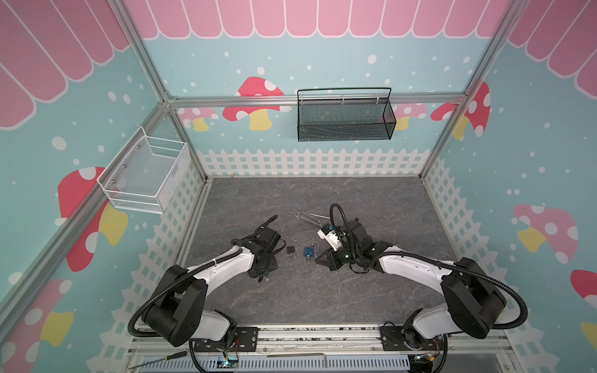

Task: Unlock with the key
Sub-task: 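Lower the left gripper onto the small blue padlock and grasp it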

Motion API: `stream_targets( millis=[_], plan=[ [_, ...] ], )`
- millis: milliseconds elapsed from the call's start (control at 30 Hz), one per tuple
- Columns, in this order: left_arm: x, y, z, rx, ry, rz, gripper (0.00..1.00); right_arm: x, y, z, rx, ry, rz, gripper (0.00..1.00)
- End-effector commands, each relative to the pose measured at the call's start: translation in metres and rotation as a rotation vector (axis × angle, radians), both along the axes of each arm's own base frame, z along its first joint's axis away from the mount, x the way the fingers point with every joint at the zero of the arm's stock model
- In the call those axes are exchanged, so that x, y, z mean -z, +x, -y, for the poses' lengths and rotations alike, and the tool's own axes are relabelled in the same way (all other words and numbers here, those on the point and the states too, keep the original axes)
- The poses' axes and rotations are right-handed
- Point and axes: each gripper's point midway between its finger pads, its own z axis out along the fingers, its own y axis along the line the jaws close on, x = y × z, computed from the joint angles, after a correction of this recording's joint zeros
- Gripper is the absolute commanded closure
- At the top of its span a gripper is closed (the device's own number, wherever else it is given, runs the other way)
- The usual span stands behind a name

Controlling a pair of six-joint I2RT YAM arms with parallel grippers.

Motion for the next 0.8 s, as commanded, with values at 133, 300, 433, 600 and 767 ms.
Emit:
stream_targets(
  millis=[133,300,433,600,767],
  plan=[
    [0.010,-0.004,0.012,0.054,0.011,-0.044,0.51,0.009,-0.006,-0.006,-0.029,0.019,-0.028,1.00],
    [0.016,-0.007,0.010,0.058,0.047,-0.062,0.58,0.016,-0.007,-0.004,-0.030,0.000,-0.037,1.00],
    [0.015,-0.006,0.010,0.075,0.064,-0.074,0.59,0.017,-0.007,-0.003,-0.032,-0.010,-0.039,1.00],
    [0.015,-0.012,0.016,0.090,0.035,-0.094,0.63,0.015,-0.008,-0.002,-0.029,-0.011,-0.040,1.00],
    [0.023,-0.021,0.014,0.122,0.075,-0.145,0.63,0.014,-0.010,-0.004,-0.033,-0.002,-0.055,1.00]
  ],
)
